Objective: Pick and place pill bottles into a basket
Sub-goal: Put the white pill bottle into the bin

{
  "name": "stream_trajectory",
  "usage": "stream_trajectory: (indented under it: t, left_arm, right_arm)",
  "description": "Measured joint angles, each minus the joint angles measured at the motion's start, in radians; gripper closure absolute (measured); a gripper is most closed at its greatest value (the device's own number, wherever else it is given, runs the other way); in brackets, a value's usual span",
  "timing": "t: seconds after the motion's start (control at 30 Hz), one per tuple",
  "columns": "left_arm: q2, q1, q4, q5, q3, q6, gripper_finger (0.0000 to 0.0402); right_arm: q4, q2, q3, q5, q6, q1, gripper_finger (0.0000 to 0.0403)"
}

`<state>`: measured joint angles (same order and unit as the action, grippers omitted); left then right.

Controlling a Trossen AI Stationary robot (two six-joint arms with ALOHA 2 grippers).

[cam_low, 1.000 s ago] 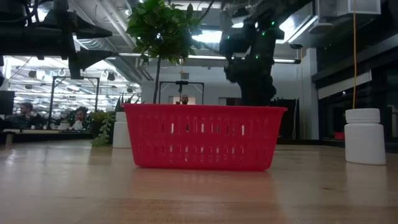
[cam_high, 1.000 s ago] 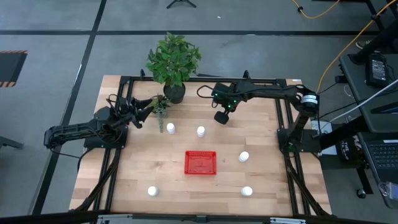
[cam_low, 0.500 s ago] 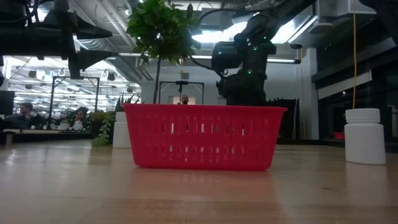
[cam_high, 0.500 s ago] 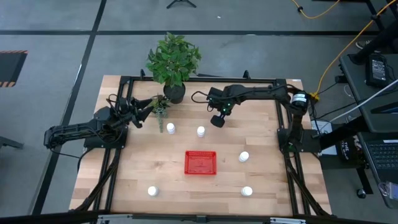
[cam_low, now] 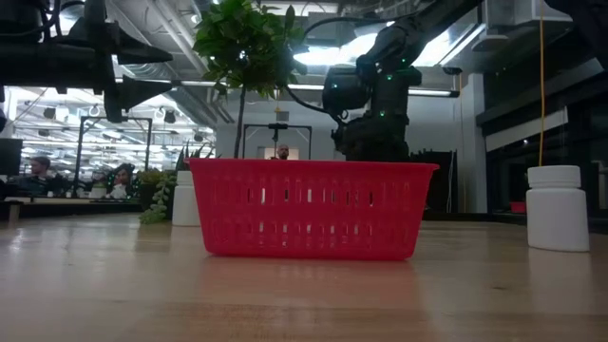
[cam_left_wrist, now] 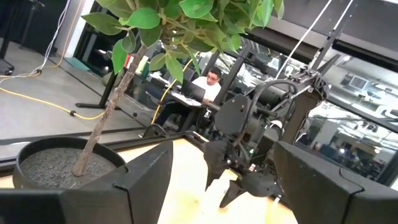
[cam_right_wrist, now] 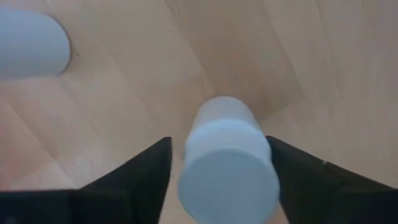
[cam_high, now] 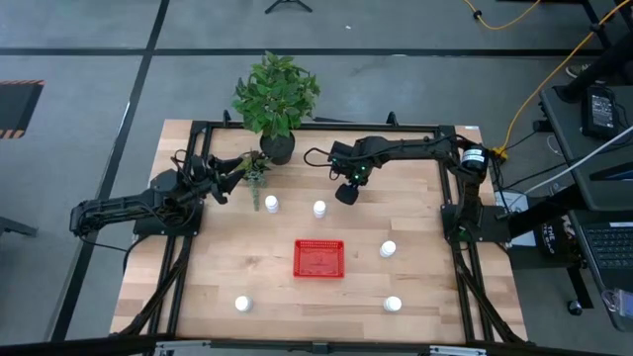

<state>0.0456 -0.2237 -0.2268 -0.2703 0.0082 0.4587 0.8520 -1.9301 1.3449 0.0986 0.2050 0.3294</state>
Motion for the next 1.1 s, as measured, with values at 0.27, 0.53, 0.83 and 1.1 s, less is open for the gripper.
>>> stream_trajectory:
  t: [0.27, 0.53, 0.83, 1.1]
  left_arm:
    - [0.000, 0.000, 0.000, 0.000, 0.000, -0.001, 0.0130]
    - [0.001, 0.000, 0.015, 0.000, 0.000, -0.018, 0.0130]
    - [0.007, 0.000, 0.026, 0.058, 0.000, -0.009, 0.0130]
    - [0.009, 0.000, 0.042, 0.169, 0.000, -0.008, 0.0130]
  right_arm:
    - [0.002, 0.010, 0.000, 0.049, -0.025, -0.003, 0.0235]
    - [0.149, 0.058, 0.130, 0.060, -0.038, -0.061, 0.0235]
    - [0.310, 0.101, 0.424, 0.050, -0.109, -0.287, 0.0235]
    - [0.271, 0.102, 0.545, 0.030, -0.046, -0.471, 0.0235]
